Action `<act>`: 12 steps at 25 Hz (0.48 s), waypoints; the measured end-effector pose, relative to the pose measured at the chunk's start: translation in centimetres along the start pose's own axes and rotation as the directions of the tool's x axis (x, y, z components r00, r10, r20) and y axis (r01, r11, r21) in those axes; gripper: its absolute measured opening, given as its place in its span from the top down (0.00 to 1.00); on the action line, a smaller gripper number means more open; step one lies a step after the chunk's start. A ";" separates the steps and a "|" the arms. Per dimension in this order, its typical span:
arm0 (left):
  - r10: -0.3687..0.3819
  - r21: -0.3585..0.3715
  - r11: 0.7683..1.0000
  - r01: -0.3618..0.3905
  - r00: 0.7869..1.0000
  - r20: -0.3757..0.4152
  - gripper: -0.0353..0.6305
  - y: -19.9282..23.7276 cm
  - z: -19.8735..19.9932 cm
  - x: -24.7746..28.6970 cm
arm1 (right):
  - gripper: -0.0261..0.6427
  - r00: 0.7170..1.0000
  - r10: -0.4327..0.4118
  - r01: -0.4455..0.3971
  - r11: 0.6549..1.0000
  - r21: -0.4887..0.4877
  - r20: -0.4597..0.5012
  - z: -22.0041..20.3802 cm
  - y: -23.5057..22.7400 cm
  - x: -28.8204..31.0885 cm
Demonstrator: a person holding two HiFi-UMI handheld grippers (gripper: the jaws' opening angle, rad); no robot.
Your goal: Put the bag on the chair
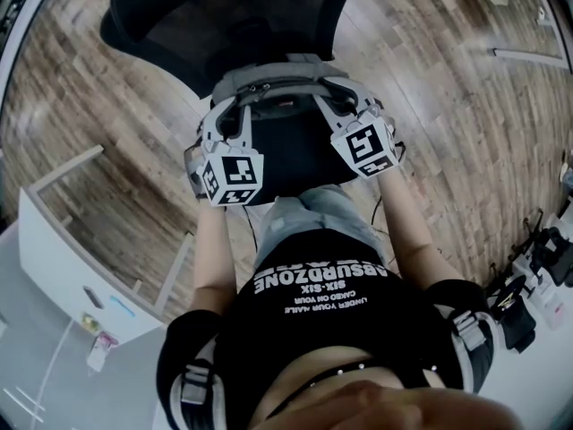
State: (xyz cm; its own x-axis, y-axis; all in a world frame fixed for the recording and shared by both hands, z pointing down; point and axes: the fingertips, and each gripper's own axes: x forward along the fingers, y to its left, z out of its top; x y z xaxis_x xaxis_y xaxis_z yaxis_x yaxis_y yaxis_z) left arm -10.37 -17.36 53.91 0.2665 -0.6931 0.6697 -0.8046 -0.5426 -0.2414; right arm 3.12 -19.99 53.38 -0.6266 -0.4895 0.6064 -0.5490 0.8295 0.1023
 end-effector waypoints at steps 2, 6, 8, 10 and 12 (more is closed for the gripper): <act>-0.004 0.003 1.000 0.004 1.000 -0.011 0.84 -0.2 -0.4 0.4 | 0.82 1.000 0.000 0.000 1.000 0.008 -0.010 -0.5 0.1 0.3; -0.008 -0.022 1.000 0.008 1.000 -0.012 0.84 0.1 -0.8 1.0 | 0.82 1.000 -0.006 0.006 1.000 0.018 -0.009 -0.8 -0.1 0.9; -0.009 -0.032 0.999 0.009 1.000 -0.019 0.84 0.2 -1.1 1.4 | 0.82 1.000 -0.009 0.009 1.000 0.019 -0.015 -0.9 0.0 1.2; -0.009 -0.050 0.999 0.007 1.000 -0.028 0.84 0.3 -1.4 1.6 | 0.82 1.000 -0.014 0.014 1.000 0.017 -0.017 -1.0 0.2 1.5; -0.010 -0.073 0.997 0.008 0.999 -0.035 0.84 0.6 -1.5 1.9 | 0.82 1.000 -0.024 0.024 1.000 0.008 -0.010 -1.0 0.1 1.8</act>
State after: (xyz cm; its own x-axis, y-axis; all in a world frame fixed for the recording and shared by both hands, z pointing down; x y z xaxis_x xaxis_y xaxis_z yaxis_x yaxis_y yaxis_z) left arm -11.12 -18.26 56.14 0.2562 -0.6704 0.6963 -0.8390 -0.5121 -0.1843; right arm 2.47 -20.50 55.32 -0.6075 -0.5068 0.6117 -0.5688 0.8151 0.1104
